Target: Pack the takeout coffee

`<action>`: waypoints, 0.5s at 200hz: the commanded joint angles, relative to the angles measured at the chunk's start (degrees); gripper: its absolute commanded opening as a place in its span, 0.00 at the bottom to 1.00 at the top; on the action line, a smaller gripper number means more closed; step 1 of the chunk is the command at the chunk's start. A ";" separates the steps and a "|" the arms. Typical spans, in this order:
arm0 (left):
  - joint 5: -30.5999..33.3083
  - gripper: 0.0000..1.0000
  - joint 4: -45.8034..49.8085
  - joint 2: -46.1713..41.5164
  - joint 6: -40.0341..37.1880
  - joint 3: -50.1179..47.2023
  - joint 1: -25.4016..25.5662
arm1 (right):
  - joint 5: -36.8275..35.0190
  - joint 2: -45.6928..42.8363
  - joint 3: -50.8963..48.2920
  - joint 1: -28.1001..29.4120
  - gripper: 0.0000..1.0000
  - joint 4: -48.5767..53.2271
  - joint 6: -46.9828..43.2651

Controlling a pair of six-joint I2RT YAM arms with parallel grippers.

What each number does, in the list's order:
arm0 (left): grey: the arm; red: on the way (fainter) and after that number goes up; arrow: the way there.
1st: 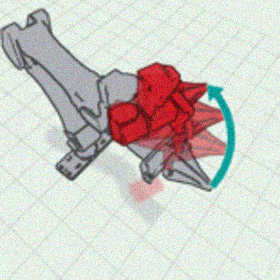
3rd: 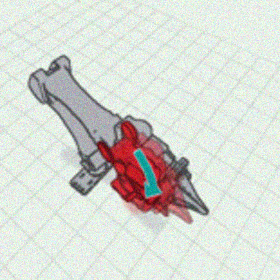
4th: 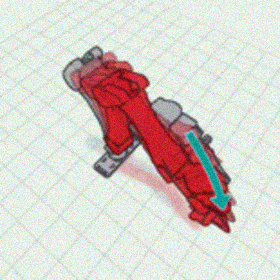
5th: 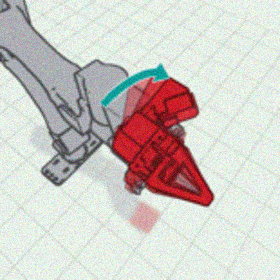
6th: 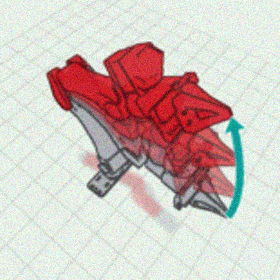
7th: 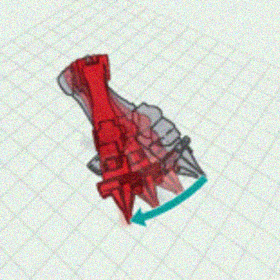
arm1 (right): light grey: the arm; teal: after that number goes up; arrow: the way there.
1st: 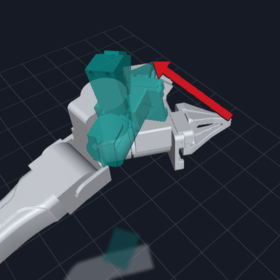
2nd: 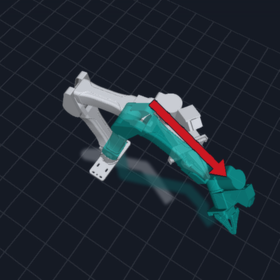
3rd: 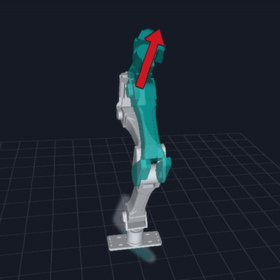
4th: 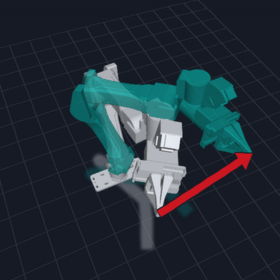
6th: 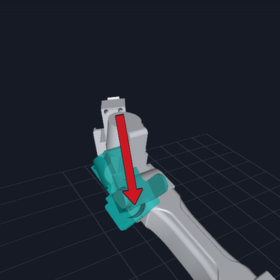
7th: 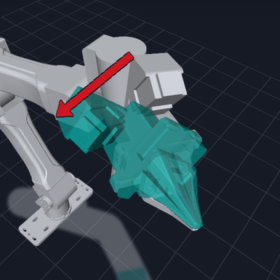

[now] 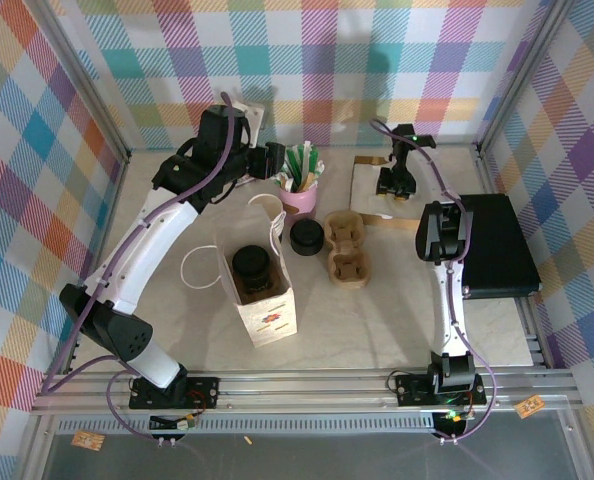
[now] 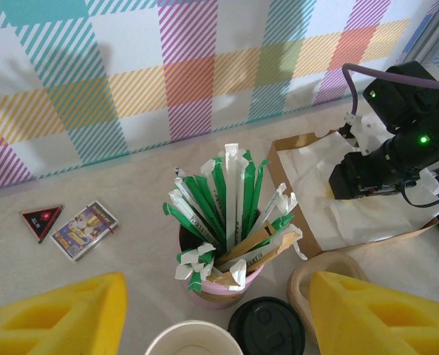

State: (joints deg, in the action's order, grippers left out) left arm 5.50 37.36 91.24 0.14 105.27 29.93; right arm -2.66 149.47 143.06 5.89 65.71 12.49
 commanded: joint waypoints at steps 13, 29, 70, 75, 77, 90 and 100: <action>0.30 0.66 0.18 -2.46 -1.20 0.03 0.39 | -1.23 -0.79 1.42 0.39 0.40 1.96 -0.85; 0.31 0.66 0.01 -2.95 -1.40 -0.48 0.39 | -1.65 -1.44 1.41 0.58 0.41 1.95 -0.73; 0.10 0.66 0.08 -3.83 -1.84 -1.12 0.38 | -1.92 -2.49 1.65 0.59 0.33 1.87 -0.81; 0.04 0.66 0.02 -3.87 -1.94 -1.20 0.37 | -2.01 -2.66 1.69 0.70 0.33 1.86 -0.75; 0.04 0.66 0.00 -3.94 -1.91 -1.21 0.36 | -2.07 -2.77 1.67 0.66 0.33 1.83 -0.74; 0.18 0.66 0.04 -4.22 -2.13 -1.46 0.39 | -2.17 -3.23 1.69 0.78 0.33 1.56 -0.75; 0.22 0.66 -0.05 -4.53 -2.29 -1.77 0.39 | -2.42 -3.39 1.87 0.79 0.32 1.59 -0.79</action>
State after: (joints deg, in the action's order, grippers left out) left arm 5.48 37.39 88.86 -0.99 104.64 29.93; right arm -4.12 149.42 143.06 6.09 65.76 12.36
